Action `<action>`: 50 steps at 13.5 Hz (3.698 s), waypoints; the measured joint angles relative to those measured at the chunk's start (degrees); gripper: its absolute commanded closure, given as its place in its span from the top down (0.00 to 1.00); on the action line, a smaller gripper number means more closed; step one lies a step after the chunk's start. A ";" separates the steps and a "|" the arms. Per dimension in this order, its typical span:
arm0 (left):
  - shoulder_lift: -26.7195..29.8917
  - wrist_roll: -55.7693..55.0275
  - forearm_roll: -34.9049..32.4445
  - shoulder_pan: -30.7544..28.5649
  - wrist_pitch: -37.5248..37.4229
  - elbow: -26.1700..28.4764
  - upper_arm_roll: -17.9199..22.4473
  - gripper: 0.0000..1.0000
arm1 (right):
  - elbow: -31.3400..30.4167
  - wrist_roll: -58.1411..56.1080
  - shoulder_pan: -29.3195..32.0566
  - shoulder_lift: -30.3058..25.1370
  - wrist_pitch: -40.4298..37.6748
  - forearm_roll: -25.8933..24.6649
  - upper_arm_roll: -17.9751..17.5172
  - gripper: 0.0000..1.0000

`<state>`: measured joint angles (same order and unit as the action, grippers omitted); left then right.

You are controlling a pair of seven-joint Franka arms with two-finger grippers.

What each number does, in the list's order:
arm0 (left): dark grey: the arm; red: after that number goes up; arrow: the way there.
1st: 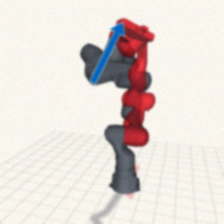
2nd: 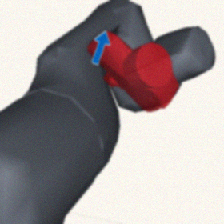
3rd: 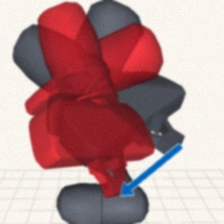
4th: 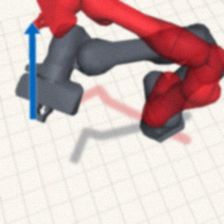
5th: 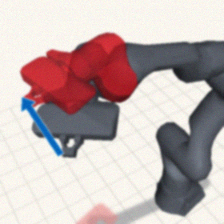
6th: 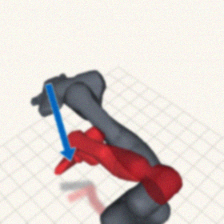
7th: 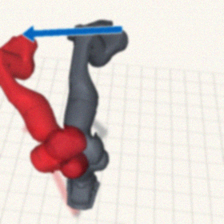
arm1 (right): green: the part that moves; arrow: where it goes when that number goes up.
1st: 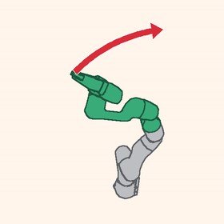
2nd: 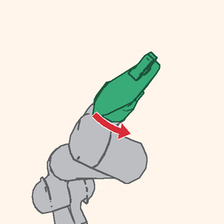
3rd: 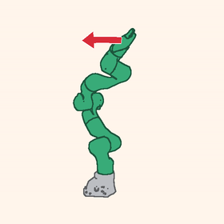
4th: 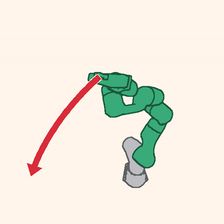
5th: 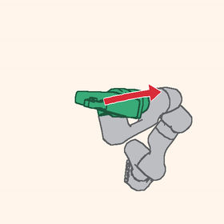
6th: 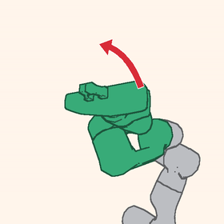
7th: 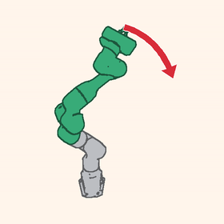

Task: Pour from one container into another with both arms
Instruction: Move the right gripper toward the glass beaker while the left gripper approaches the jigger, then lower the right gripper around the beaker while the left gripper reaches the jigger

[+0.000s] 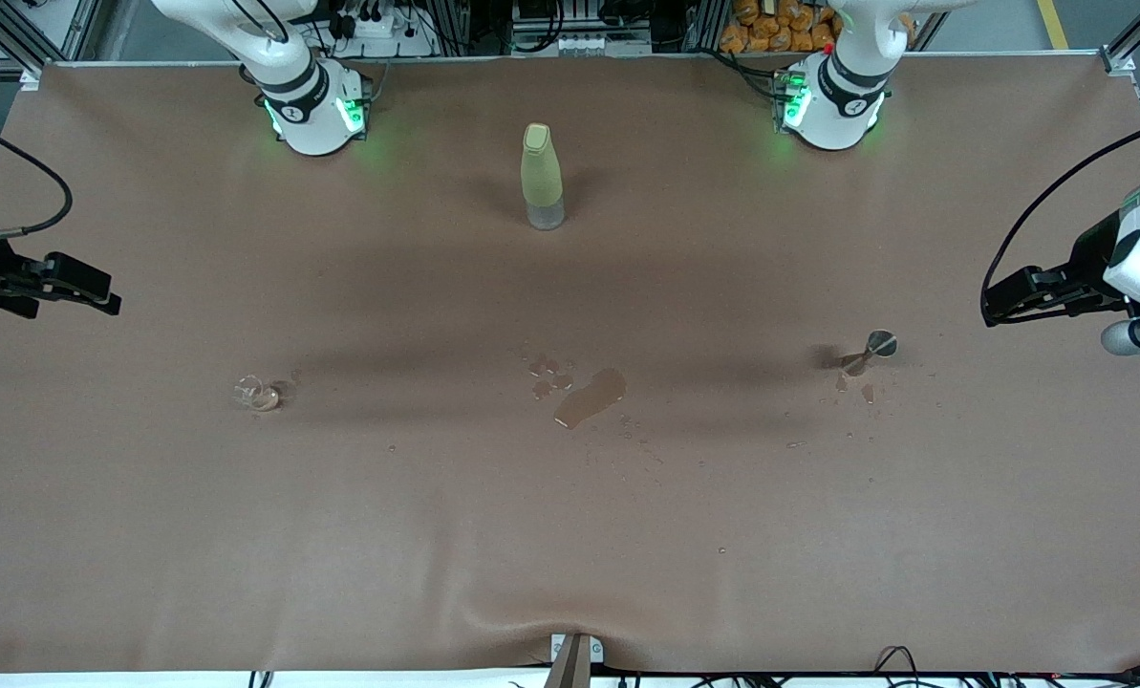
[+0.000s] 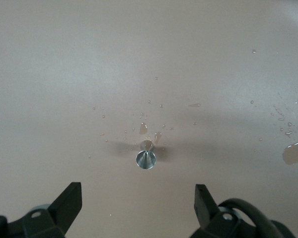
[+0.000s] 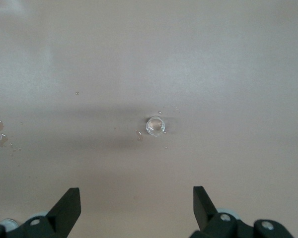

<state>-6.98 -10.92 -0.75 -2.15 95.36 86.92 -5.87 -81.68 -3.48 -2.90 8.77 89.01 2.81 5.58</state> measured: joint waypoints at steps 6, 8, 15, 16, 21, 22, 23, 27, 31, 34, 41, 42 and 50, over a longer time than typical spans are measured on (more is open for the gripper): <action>0.00 -0.44 -0.05 -0.02 -0.05 -0.53 0.01 1.00 | 0.00 0.03 0.00 0.10 0.09 -0.02 0.07 1.00; 0.00 -0.46 -0.06 -0.06 -0.09 -0.56 0.02 1.00 | -0.03 -0.60 0.18 0.29 0.39 0.02 0.14 1.00; 0.00 -0.46 -0.09 -0.08 -0.16 -0.56 0.02 1.00 | -0.11 -12.54 6.19 2.44 2.23 2.71 0.85 1.00; 0.00 -0.46 -0.09 -0.08 -0.16 -0.57 0.00 1.00 | -0.12 -14.44 6.78 2.72 2.33 3.96 0.85 1.00; 0.00 -0.39 -0.13 0.21 -0.83 -0.58 -0.76 1.00 | -0.46 -36.91 14.38 6.23 2.36 11.65 1.02 1.00; 0.00 -0.38 -0.13 0.26 -0.84 -0.59 -0.80 1.00 | -0.47 -41.11 15.33 7.00 2.39 12.29 1.03 1.00; 0.00 -0.35 -0.13 0.32 -0.84 -0.60 -0.82 1.00 | -0.48 -45.42 15.83 7.67 2.44 13.92 1.02 1.00; 0.00 -0.27 -0.13 0.56 -0.90 -0.60 -2.05 1.00 | -0.93 -65.84 19.30 11.92 2.51 26.60 1.06 1.00; -0.07 -0.27 -0.13 0.80 -0.92 -0.58 -2.91 1.00 | -2.00 -86.90 26.19 19.36 1.72 36.14 1.13 1.00; -0.10 -0.14 -0.13 0.71 -0.92 -0.58 -2.98 1.00 | -2.15 -99.67 29.83 24.37 -2.57 42.29 1.13 1.00; -0.16 6.48 -0.13 -0.10 -0.92 -0.58 -2.56 1.00 | -6.13 -111.31 30.43 30.27 -3.48 49.02 0.19 1.00; -0.19 6.73 -0.13 -0.28 -0.93 -0.56 -2.53 1.00 | -7.17 -114.20 30.31 31.02 -3.51 50.09 0.08 1.00; -5.33 31.11 8.00 -6.56 -0.87 0.18 -2.43 1.00 | -8.89 -128.76 30.23 37.59 -3.52 53.29 0.01 1.00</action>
<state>-12.31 20.19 7.24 -8.70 94.49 87.10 -8.30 -90.57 -132.23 27.34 46.36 85.50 56.10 5.60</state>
